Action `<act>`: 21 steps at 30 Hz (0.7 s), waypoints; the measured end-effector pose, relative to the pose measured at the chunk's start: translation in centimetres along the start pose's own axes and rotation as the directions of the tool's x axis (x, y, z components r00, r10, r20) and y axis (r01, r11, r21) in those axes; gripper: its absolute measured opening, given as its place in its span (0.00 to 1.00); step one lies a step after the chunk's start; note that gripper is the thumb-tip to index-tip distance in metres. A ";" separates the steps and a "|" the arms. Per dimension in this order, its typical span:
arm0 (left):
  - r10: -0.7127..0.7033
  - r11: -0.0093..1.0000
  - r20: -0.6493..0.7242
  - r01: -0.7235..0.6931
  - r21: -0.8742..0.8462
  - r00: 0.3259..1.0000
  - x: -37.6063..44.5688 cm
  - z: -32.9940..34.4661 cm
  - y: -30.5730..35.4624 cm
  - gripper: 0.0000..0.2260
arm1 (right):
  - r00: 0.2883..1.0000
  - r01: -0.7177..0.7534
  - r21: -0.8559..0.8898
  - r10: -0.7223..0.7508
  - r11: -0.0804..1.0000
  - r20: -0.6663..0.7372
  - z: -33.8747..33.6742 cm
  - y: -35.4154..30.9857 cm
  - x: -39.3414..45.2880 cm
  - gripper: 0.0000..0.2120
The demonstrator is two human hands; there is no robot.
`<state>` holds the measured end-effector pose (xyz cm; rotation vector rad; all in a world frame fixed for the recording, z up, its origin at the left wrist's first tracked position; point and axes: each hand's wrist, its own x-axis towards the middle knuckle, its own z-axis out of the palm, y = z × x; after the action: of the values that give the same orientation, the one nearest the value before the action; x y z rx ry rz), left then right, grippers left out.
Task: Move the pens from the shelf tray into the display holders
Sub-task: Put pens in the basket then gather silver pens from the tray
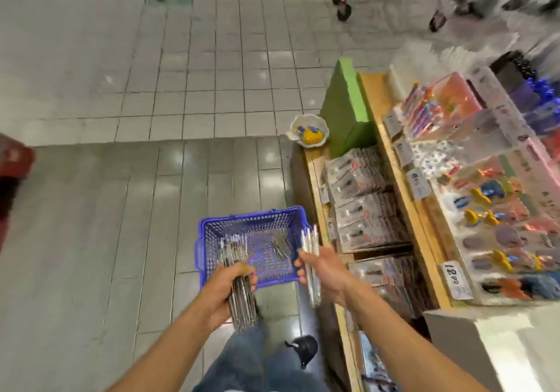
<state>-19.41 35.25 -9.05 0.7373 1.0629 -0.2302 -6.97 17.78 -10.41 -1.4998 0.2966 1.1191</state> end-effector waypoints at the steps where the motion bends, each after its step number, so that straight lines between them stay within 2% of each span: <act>1: -0.006 1.000 -0.017 0.006 -0.009 1.000 0.8 -1.3 0.3 0.02 | 1.000 -0.011 -0.036 0.010 0.999 -0.010 1.0 0.4 1.2 0.04; 7: -0.003 1.000 -0.118 0.001 -0.020 0.993 8.1 -8.0 1.0 0.02 | 0.993 -0.046 -0.232 0.019 0.972 -0.117 6.1 4.0 10.6 0.04; 10: -0.015 1.000 -0.156 0.012 -0.022 0.988 13.3 -10.6 0.5 0.02 | 0.989 -0.085 -0.314 0.041 0.946 -0.143 7.4 6.8 17.0 0.08; 13: -0.005 1.000 -0.191 0.000 -0.028 0.982 19.9 -13.2 -0.8 0.04 | 0.982 -0.140 -0.346 0.087 0.928 -0.165 8.1 11.0 25.4 0.08; 17: 0.001 0.999 -0.244 -0.012 -0.045 0.970 29.9 -16.4 -4.3 0.04 | 0.968 -0.217 -0.441 0.135 0.871 -0.211 7.9 18.5 38.5 0.03; 21: -0.030 0.995 -0.253 0.006 -0.095 0.967 38.7 -19.6 -8.5 0.02 | 0.965 -0.240 -0.590 0.122 0.771 -0.233 8.2 26.4 51.4 0.09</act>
<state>-18.71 48.16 -51.33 0.6849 1.3159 -0.1018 -3.82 37.75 -65.12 -2.2044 0.2113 1.3091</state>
